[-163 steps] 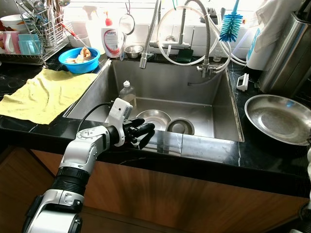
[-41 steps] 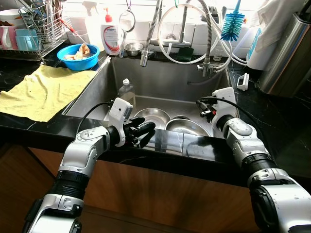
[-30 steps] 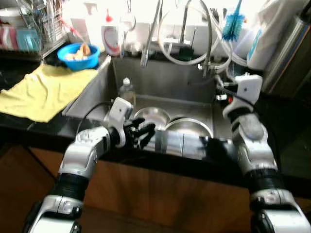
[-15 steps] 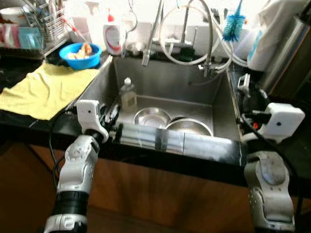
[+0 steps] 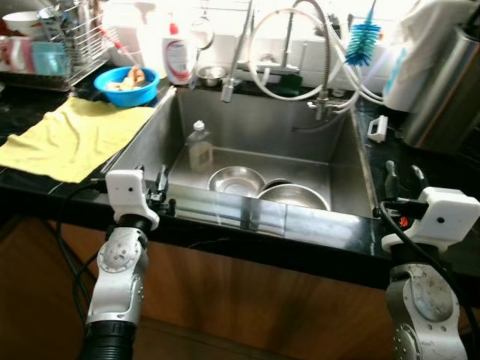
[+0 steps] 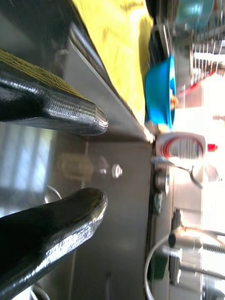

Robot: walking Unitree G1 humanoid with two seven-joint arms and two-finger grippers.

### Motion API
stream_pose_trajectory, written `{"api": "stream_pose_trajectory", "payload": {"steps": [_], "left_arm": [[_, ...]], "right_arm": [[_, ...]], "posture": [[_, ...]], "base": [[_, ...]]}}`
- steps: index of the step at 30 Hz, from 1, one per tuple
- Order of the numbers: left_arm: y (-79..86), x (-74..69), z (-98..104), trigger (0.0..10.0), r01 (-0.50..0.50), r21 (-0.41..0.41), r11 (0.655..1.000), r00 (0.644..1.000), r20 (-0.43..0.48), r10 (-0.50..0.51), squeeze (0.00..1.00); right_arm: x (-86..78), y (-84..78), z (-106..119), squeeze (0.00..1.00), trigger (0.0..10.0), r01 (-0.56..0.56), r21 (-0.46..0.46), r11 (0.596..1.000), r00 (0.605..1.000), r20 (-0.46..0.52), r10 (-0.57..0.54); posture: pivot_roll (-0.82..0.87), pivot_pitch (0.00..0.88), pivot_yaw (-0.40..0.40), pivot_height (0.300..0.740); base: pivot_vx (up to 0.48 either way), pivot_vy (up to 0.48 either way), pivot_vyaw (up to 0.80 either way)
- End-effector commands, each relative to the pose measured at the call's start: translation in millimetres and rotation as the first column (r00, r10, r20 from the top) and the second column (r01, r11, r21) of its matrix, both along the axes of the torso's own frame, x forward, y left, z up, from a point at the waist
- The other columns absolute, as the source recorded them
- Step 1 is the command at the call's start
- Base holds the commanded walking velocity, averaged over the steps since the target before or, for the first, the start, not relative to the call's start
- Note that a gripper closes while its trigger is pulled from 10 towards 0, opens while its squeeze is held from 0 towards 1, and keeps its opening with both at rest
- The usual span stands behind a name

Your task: Kitchen organization

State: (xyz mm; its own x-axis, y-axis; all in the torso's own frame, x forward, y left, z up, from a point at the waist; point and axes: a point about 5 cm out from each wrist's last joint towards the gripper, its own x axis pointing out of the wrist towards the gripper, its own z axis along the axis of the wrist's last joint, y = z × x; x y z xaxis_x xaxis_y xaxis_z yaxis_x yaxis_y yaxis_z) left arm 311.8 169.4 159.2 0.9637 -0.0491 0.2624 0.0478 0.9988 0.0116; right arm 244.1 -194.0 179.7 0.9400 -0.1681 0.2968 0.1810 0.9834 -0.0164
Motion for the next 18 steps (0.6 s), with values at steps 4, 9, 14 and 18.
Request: {"api": "stream_pose_trajectory", "payload": {"steps": [4,9,14,18], "left_arm": [[2.7,-0.6,8,10.0,-0.021,0.013,1.0,0.999,0.039,0.021,0.0],[0.3,-2.4,12,10.0,-0.019,0.047,0.999,0.998,0.067,0.015,0.0],[-7.7,-4.8,15,10.0,0.0,0.126,0.992,0.995,0.099,-0.013,0.0],[-6.0,-5.1,14,10.0,-0.019,0.123,0.992,0.995,0.099,0.006,0.0]], "right_arm": [[-0.2,2.9,7,0.0,10.0,-0.005,-0.019,1.0,1.0,0.017,0.005],[0.4,0.8,8,0.0,10.0,0.003,-0.03,1.0,1.0,0.015,-0.002],[1.3,1.3,6,0.0,10.0,0.001,-0.039,0.999,1.0,0.009,-0.001],[2.1,1.0,5,0.0,10.0,-0.006,-0.051,0.999,1.0,0.003,0.006]], "posture": [[-0.1,0.0,-0.017,0.74],[-0.1,0.0,-0.014,0.74],[-0.1,0.0,-0.009,0.74],[-0.09,0.0,-0.005,0.74]], "base": [[0.0,0.0,0.8],[0.0,0.0,0.8],[0.0,0.0,0.8],[0.0,0.0,0.8]]}}
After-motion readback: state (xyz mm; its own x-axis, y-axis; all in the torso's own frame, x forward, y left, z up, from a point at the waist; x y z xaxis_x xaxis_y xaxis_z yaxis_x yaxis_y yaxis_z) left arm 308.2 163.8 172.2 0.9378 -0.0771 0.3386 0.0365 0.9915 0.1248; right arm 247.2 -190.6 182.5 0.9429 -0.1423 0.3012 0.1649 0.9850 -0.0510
